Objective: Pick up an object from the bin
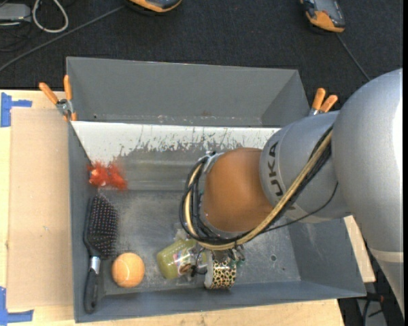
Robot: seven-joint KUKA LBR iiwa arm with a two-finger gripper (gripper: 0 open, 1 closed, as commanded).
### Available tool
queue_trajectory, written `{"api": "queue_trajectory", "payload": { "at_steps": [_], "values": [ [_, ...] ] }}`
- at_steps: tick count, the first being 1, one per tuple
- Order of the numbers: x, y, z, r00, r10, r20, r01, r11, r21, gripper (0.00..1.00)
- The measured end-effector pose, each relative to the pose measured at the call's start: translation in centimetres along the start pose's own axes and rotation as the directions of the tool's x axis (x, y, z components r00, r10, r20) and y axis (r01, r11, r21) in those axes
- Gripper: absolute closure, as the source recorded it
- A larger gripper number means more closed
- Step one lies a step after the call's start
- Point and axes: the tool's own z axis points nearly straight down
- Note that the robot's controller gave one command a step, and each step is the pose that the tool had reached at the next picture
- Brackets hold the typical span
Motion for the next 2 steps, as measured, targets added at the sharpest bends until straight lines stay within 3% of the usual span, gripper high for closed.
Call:
{"api": "queue_trajectory", "payload": {
  "at_steps": [1, 2],
  "values": [
    [0.0, 0.0, 0.0, 1.0, 0.001, 0.0, -0.001, 1.0, 0.0, 1.0],
    [0.1, -0.5, -5.3, 1.0, -0.005, -0.007, 0.005, 1.0, 0.0, 1.0]
  ]
}}
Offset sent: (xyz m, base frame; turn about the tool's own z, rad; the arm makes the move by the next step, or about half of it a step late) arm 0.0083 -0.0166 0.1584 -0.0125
